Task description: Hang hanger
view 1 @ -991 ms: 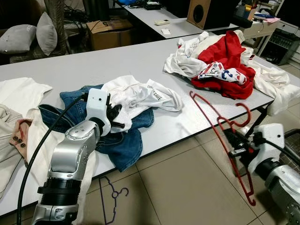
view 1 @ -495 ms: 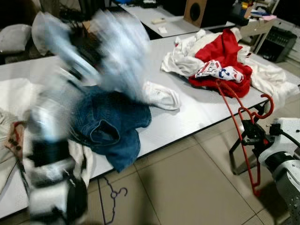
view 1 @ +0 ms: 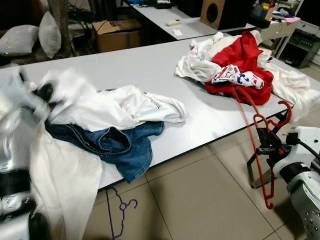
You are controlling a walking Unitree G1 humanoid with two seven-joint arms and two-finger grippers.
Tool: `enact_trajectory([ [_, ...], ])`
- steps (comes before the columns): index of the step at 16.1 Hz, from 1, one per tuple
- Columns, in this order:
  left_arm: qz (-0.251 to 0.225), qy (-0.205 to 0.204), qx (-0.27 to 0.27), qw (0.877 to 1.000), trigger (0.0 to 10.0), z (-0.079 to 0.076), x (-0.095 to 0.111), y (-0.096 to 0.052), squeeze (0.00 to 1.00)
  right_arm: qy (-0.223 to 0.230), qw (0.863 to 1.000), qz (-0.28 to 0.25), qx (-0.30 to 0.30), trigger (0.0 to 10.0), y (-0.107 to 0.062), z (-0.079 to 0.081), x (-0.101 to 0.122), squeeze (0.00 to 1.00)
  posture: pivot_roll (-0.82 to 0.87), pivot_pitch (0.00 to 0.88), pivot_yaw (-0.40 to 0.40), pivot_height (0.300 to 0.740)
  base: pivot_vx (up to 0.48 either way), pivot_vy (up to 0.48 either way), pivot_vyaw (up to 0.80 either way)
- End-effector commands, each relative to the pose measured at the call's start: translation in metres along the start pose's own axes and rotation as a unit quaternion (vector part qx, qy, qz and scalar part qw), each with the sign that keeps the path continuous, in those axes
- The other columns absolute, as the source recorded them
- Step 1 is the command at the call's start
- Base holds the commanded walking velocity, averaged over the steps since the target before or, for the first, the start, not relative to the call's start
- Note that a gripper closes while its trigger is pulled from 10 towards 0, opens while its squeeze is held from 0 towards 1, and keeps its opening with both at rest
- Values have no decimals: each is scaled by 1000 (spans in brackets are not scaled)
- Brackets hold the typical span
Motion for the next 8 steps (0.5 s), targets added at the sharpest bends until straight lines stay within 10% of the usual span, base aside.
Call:
enact_trajectory([
  [1,-53,21,53,997,0,17,24,-4,0,-4,1000,-11,-3,10000,-2,-1,5,0,-90,0,-11,740,0,0,0],
  [4,-28,56,-31,998,0,-9,15,-3,0,-8,1000,-7,6,10000,1,2,4,0,-87,0,-24,740,0,0,0],
  [8,-68,57,-304,949,0,-164,35,6,0,-10,1000,-19,15,10000,9,6,12,0,-89,0,-27,740,0,0,0],
])
Point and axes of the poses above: a point about 5 cm out from each wrist's last joint towards the gripper, its own y axis pointing out of the wrist towards the gripper, its own x axis along the axis of the wrist's last joint, z = x × y, the point moved 3 cm from there along y, pointing out of the wrist towards the gripper, and after that the axes turned 3 degrees about y, right-handed, at the moved point
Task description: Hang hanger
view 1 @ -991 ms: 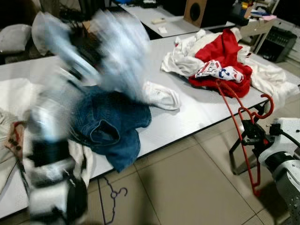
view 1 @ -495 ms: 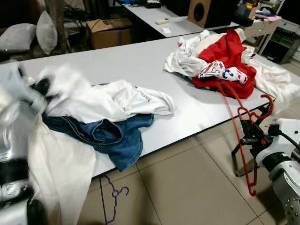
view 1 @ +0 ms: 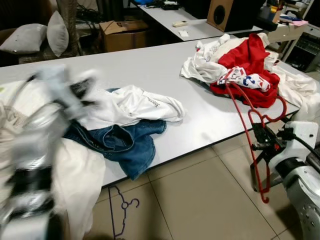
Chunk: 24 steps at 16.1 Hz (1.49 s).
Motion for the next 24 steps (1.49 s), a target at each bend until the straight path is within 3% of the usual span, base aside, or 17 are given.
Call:
enact_trajectory([
  [1,-66,24,-90,993,0,-45,42,25,0,-2,1000,-12,1,10000,2,0,5,0,-91,0,-22,740,0,0,0],
  [2,-66,24,-90,993,0,-45,42,25,0,-2,1000,-12,1,10000,2,0,5,0,-91,0,-22,740,0,0,0],
  [3,-169,-62,-133,975,0,-64,100,35,0,-3,1000,-17,-3,10000,3,-1,7,0,-102,0,-7,740,0,0,0],
  [4,-254,-144,-117,949,0,-49,149,33,0,-2,1000,-25,-12,10000,2,-4,10,0,-103,0,-2,740,0,0,0],
  [5,-286,-182,-63,939,0,-17,165,28,0,1,999,-30,-21,10000,0,-7,11,0,-103,0,2,740,0,0,0],
  [7,-226,-103,56,967,0,43,136,17,0,0,999,-27,-24,10000,-1,-8,9,0,-103,0,5,740,0,0,0],
  [8,-199,-87,85,972,0,57,121,12,0,0,999,-25,-23,10000,-2,-7,8,0,-102,0,3,740,0,0,0],
  [9,-124,-50,138,981,0,88,78,-4,0,2,1000,-23,-19,10000,-2,-4,6,0,-99,0,0,740,0,0,0],
  [12,22,6,143,989,0,116,-8,-37,0,1,1000,-18,-15,10000,-2,-1,4,0,-101,0,-1,740,0,0,0],
  [13,46,25,157,986,0,123,-22,-47,0,1,1000,-17,-15,10000,-3,-2,4,0,-101,0,-4,740,0,0,0],
  [14,54,37,178,982,2824,130,-24,-52,0,1,1000,-16,-15,10000,-3,-3,4,0,-102,0,-7,740,0,0,0],
  [15,58,51,195,978,10000,133,-23,-54,0,1,1000,-15,-15,10000,-4,-4,4,0,-102,0,-7,740,0,0,0],
  [16,66,63,203,975,10000,135,-21,-53,0,1,1000,-13,-12,10000,-4,-3,3,0,-102,0,-7,740,0,0,0],
  [17,82,87,205,971,10000,136,-21,-53,353,1,1000,-13,-11,10000,-3,-1,3,0,-102,0,-7,740,0,0,0],
  [18,97,105,202,969,10000,136,-20,-50,1000,1,1000,-12,-12,10000,-3,-2,3,0,-105,0,-4,740,0,0,0],
  [23,100,162,280,941,10000,165,14,-64,1000,4,998,1,-68,10000,-8,-22,-2,0,-109,0,6,740,0,0,0],
  [24,99,183,314,926,10000,178,28,-76,1000,4,997,3,-82,10000,-9,-27,-3,0,-106,0,3,740,0,0,0],
])
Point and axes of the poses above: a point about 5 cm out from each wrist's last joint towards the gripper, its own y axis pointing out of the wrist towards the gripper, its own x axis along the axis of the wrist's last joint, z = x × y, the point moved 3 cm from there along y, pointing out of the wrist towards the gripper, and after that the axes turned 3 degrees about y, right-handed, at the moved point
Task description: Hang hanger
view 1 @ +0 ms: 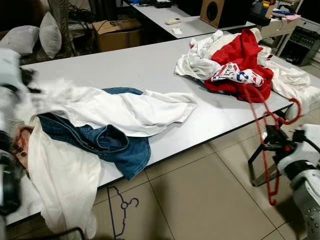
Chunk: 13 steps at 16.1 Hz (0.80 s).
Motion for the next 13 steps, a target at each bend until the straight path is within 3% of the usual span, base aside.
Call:
enact_trajectory([
  [1,1,16,25,1000,10000,14,3,-2,1000,-1,1000,9,-19,10000,-1,-9,-2,0,-105,0,1,740,0,0,0],
  [3,-5,24,19,1000,10000,19,5,-4,1000,0,1000,8,-16,10000,-2,-9,-2,0,-106,0,0,740,0,0,0],
  [4,-41,9,-41,998,10000,3,14,-3,1000,6,1000,4,-6,10000,-2,-7,0,0,-107,0,-1,740,0,0,0],
  [6,-130,-39,-200,970,10000,-64,32,-10,941,12,1000,1,27,10000,-4,4,1,0,-107,0,-7,740,0,0,0],
  [7,-142,-57,-239,959,10000,-84,33,-15,792,9,999,5,30,10000,-5,6,-1,0,-110,0,-12,740,0,0,0],
  [8,-151,-59,-287,944,10000,-114,32,-23,757,5,999,9,30,10000,-5,7,-2,0,-110,0,-15,740,0,0,0],
  [9,-155,-56,-352,921,10000,-154,27,-37,706,2,1000,15,26,10000,-5,7,-5,0,-117,0,-17,740,0,0,0],
  [10,-139,-63,-407,901,10000,-194,17,-49,31,-5,1000,25,10,10000,-6,3,-8,0,-127,0,-13,740,0,0,0],
  [11,-122,-45,-445,886,10000,-229,7,-59,0,-12,999,30,-1,10000,-8,-3,-9,0,-143,0,-6,740,0,0,0],
  [12,-117,-33,-458,881,10000,-240,4,-63,0,-14,999,32,-4,10000,-10,-6,-9,0,-151,0,-1,740,0,0,0],
  [13,-104,-19,-491,865,10000,-269,-5,-74,0,-27,998,47,-18,10000,-17,-16,-13,0,-181,0,17,740,0,0,0],
])
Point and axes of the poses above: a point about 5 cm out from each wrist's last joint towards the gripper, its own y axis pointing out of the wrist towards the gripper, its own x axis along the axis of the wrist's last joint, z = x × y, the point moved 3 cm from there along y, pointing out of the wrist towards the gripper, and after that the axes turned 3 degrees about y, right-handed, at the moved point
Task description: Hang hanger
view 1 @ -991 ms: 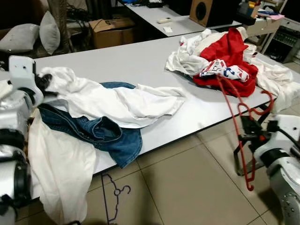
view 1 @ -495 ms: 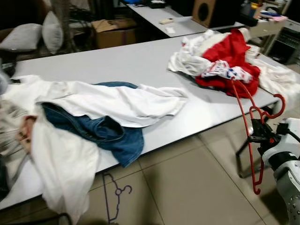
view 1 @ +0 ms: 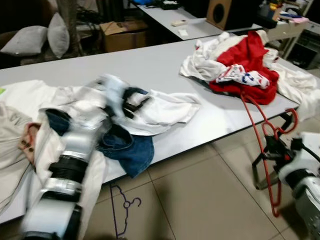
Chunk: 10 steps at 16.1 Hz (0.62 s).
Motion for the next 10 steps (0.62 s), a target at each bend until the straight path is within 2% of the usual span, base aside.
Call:
enact_trajectory([
  [1,33,15,-41,999,10000,-25,-17,16,0,-23,999,26,-26,10000,-14,-20,-5,0,-195,0,26,740,0,0,0],
  [3,62,38,-38,997,10000,-35,-27,23,0,-42,996,70,-33,10000,-29,-33,-21,0,-224,0,38,740,0,0,0],
  [5,108,95,-5,990,10000,-31,-40,27,0,-46,993,97,-50,10000,-41,-43,-34,0,-243,0,47,740,0,0,0],
  [6,120,110,5,987,10000,-28,-42,27,0,-46,993,100,-51,10000,-43,-44,-36,0,-243,0,47,740,0,0,0],
  [7,143,133,28,980,10000,-21,-47,26,0,-45,992,104,-51,10000,-47,-43,-38,0,-252,0,53,740,0,0,0],
  [8,169,159,41,972,10000,-15,-54,24,0,-41,993,102,-43,10000,-47,-35,-38,0,-259,0,61,740,0,0,0],
  [10,177,167,37,969,10000,-16,-59,24,0,-35,994,96,-30,10000,-46,-25,-37,0,-262,0,66,740,0,0,0],
])
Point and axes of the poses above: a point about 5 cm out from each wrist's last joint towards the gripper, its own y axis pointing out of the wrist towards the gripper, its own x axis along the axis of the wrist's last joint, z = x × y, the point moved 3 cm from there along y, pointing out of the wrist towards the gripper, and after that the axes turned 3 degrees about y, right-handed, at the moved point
